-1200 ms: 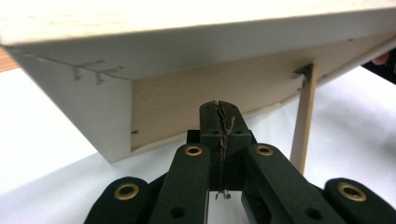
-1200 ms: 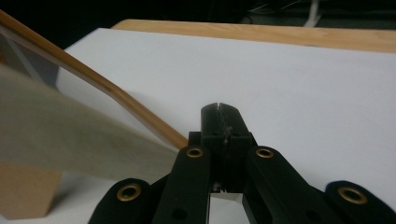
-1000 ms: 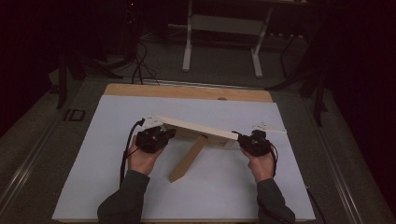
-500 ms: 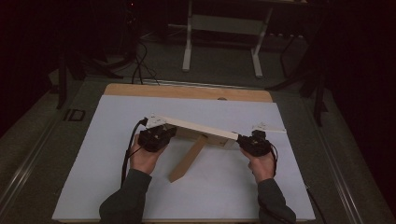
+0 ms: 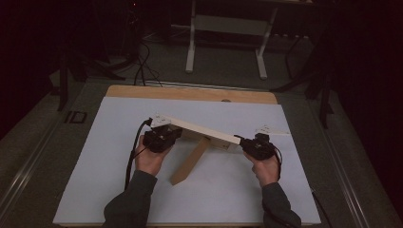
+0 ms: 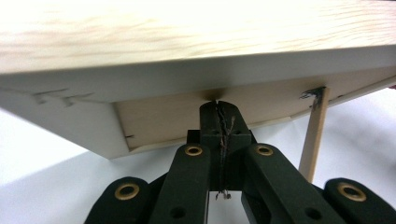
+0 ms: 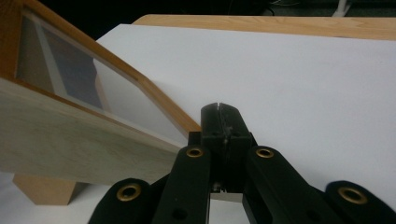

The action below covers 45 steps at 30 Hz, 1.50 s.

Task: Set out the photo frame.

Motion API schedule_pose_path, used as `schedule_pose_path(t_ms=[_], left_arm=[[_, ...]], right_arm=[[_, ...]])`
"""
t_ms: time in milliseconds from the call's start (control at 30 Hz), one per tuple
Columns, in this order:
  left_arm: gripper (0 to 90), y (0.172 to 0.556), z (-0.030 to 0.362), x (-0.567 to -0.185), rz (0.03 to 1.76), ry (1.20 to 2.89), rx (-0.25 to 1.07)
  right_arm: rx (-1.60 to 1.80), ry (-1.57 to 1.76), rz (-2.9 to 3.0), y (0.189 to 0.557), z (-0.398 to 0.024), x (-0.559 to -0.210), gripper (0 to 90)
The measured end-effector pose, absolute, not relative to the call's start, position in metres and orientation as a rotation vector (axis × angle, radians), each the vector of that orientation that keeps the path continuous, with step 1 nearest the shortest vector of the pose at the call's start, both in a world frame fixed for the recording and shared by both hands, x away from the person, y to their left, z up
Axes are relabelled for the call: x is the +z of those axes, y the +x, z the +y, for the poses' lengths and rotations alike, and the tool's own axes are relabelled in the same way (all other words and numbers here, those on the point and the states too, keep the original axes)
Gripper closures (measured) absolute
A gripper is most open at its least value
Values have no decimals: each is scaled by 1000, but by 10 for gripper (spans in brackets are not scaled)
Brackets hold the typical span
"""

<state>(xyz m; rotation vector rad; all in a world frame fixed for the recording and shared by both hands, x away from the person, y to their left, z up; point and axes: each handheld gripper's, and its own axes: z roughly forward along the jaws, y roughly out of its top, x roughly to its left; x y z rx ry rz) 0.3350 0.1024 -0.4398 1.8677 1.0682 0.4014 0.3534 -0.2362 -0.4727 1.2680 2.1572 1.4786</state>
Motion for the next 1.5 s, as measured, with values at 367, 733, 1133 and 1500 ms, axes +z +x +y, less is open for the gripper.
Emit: schedule_pose_path(t_ms=[367, 733, 1133, 1500], left_arm=[[900, 336, 84, -437, 1019, 1909, 412], [900, 332, 75, -434, 974, 1919, 400], [900, 328, 68, -428, 953, 1912, 365], [900, 325, 57, -425, 917, 1946, 350]], right_arm=[[1470, 1249, 2166, 351, -235, -472, 899], [1463, 1238, 2180, 348, -233, -472, 900], [1454, 1211, 2195, 345, -231, -472, 900], [1440, 1202, 2196, 344, -230, -472, 900]])
